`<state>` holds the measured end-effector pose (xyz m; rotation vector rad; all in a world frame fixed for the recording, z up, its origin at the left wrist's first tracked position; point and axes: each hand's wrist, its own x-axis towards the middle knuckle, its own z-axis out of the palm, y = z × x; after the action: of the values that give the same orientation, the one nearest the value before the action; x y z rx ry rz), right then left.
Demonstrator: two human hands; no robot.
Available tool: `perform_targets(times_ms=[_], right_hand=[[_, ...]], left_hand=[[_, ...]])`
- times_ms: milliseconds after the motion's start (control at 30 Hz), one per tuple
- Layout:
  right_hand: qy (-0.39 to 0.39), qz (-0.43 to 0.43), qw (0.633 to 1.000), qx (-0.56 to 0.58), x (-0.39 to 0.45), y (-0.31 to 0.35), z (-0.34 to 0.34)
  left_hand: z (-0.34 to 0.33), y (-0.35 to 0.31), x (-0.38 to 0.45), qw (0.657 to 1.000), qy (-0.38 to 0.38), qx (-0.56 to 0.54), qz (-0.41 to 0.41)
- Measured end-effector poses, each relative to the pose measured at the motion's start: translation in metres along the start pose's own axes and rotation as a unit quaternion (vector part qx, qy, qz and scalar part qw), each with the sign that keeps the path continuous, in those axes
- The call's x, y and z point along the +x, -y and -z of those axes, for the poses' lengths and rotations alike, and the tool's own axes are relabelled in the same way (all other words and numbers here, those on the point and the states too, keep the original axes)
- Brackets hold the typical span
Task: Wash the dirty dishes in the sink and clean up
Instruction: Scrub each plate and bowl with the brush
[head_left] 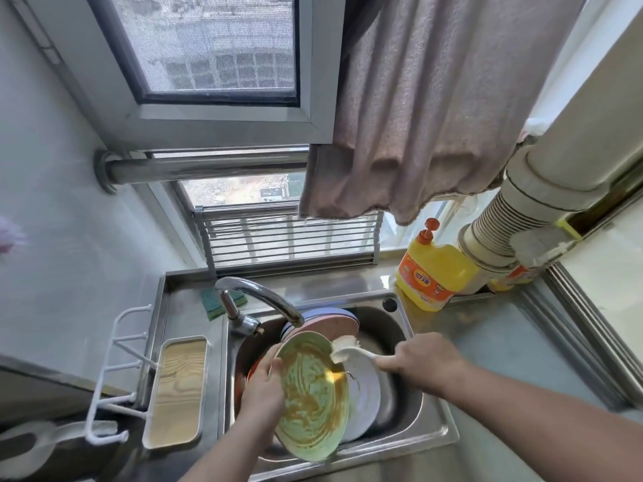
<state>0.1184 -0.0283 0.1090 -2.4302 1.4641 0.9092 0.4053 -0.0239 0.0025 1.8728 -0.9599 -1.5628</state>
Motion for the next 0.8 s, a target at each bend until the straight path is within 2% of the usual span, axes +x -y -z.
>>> perform_targets(times_ms=[67, 233, 433, 567, 667, 800], right_hand=[[0.01, -0.001, 1.0, 0.003, -0.006, 0.003, 0.004], [-0.076, 0.079, 0.994, 0.0, 0.009, 0.025, 0.045], [0.004, 0.012, 1.0, 0.018, -0.002, 0.012, 0.017], [-0.064, 0.087, 0.994, 0.009, 0.007, 0.038, 0.04], [-0.073, 0.029, 0.996, 0.032, 0.015, 0.033, 0.036], [0.014, -0.061, 0.993, 0.099, -0.001, 0.032, -0.014]], left_hand=[[-0.001, -0.004, 0.0, 1.0, 0.009, 0.0, -0.004], [-0.015, -0.01, -0.008, 1.0, 0.024, -0.016, 0.006], [-0.005, -0.009, -0.005, 1.0, 0.007, 0.012, -0.008], [-0.014, -0.008, -0.007, 1.0, -0.003, -0.016, 0.021], [-0.013, -0.007, -0.006, 0.999, -0.003, -0.045, 0.026], [-0.003, -0.007, 0.002, 0.996, -0.004, -0.088, 0.012]])
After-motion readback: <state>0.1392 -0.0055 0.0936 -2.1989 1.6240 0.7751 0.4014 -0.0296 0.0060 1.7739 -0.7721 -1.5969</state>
